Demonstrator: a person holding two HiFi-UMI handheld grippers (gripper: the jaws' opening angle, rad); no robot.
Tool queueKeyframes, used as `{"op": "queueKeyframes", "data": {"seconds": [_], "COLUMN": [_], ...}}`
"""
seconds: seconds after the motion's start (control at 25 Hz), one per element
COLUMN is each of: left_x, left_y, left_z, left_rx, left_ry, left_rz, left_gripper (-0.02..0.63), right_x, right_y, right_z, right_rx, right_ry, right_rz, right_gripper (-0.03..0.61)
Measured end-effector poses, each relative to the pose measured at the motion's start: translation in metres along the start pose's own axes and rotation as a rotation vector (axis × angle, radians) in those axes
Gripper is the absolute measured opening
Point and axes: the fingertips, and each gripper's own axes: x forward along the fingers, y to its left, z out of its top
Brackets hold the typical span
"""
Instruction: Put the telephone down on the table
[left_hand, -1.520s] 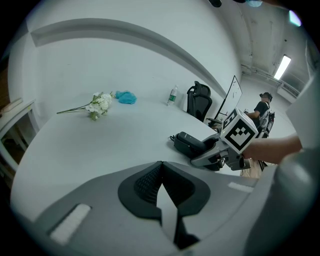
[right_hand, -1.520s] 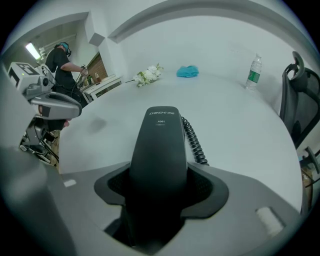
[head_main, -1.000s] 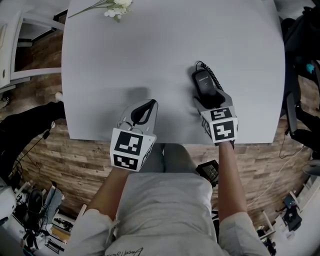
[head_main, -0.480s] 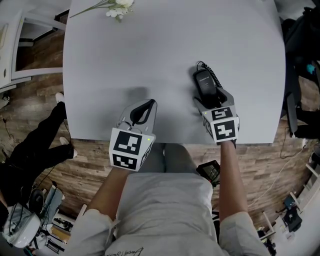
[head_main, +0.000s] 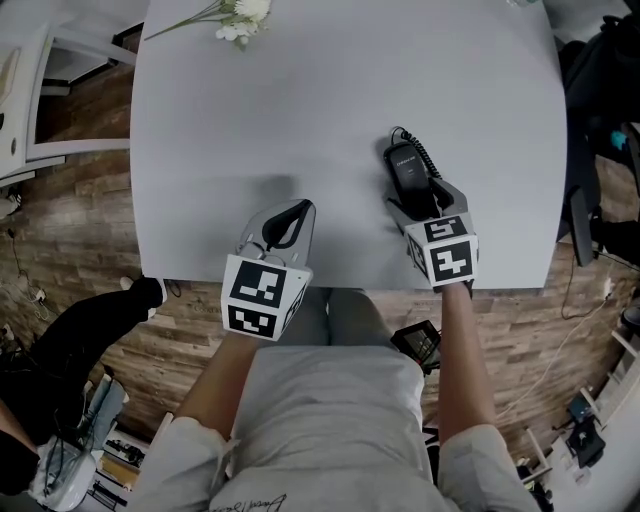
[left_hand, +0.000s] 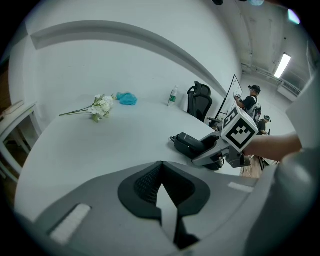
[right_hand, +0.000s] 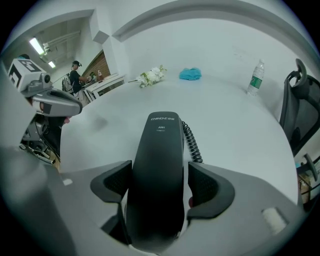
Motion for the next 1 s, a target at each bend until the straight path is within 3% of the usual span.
{"op": "queueKeyframes", "data": {"seconds": [0.64, 1.0], "left_x": [-0.015, -0.027], "left_y": [-0.015, -0.020], "left_z": [0.014, 0.013], "left_rx": [0.040, 0.031], "left_ry": [-0.027, -0.038], "left_rz": [0.002, 0.007], "left_gripper": [0.017, 0.017], "right_x": [-0.030, -0.050], "right_y": [0.006, 0.010], "right_z": [0.010, 0.015], "right_rx": [-0.006, -0.016], "right_ry": [-0.053, -0.077], "right_rz": [0.002, -0.008], "right_gripper": [0.345, 0.302]}}
